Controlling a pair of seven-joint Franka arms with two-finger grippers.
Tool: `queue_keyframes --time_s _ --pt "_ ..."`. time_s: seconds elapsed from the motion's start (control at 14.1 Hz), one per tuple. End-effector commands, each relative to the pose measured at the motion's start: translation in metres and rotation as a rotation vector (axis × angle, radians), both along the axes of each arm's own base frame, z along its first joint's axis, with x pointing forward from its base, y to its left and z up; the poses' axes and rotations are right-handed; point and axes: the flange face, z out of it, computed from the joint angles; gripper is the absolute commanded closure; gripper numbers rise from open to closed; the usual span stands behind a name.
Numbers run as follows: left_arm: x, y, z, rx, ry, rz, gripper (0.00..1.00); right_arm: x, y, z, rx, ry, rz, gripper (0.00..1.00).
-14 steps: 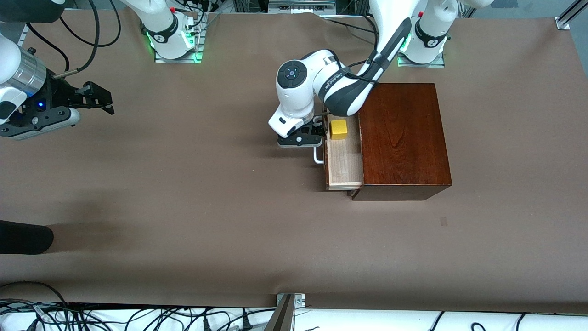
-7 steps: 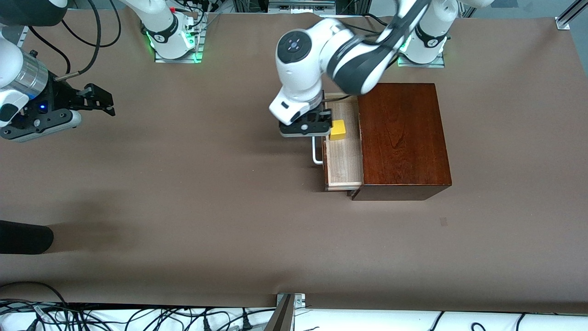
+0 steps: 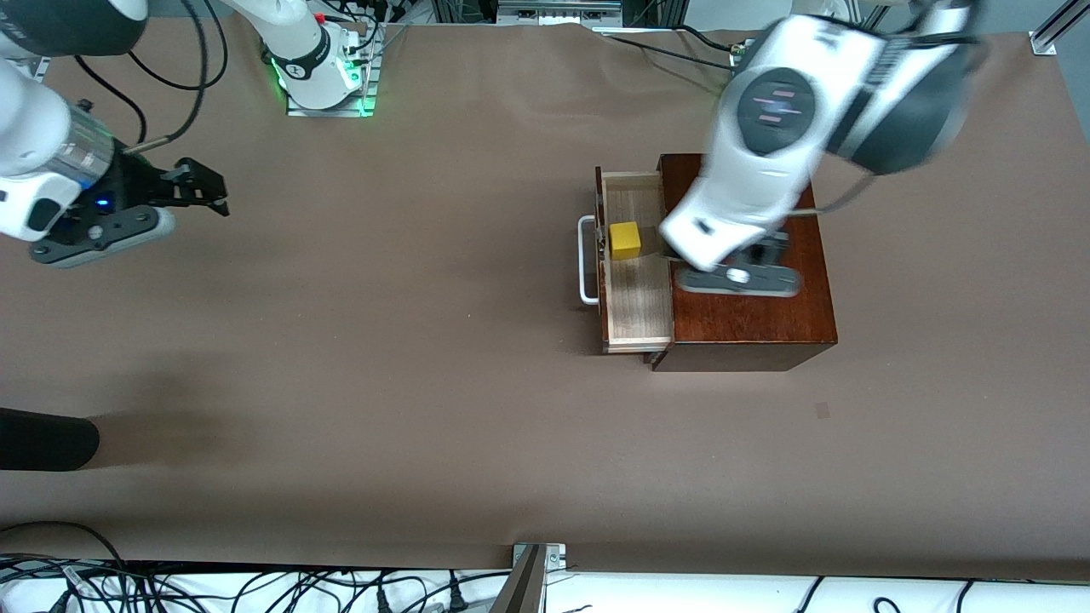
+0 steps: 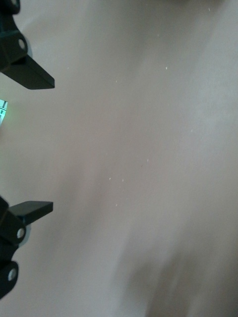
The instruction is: Open drawer, take yellow block, close drawer
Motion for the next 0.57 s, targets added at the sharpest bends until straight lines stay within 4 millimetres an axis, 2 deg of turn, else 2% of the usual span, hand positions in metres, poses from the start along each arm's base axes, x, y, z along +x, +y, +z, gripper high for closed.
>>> queue_keyframes --time_s 0.0,0.14,0.21,0.28,0.5 --pt "0.006 0.063 0.028 -0.072 0.028 -0.014 0.0 -0.009 0.054 0.002 0.005 -0.008 0.082 0.0" --pt "0.019 0.121 0.033 -0.144 0.039 -0.05 0.0 -0.024 0.119 -0.009 0.001 0.0 0.195 0.0" --pt "0.022 0.138 0.036 -0.167 0.031 -0.082 0.0 -0.033 0.151 -0.015 0.001 0.0 0.25 0.0" --pt "0.015 0.149 0.047 -0.168 0.015 -0.086 0.0 -0.041 0.184 -0.024 0.005 -0.009 0.304 0.0" --pt "-0.021 0.182 0.052 -0.147 -0.07 -0.026 0.0 -0.072 0.301 -0.046 0.066 -0.067 0.485 0.0"
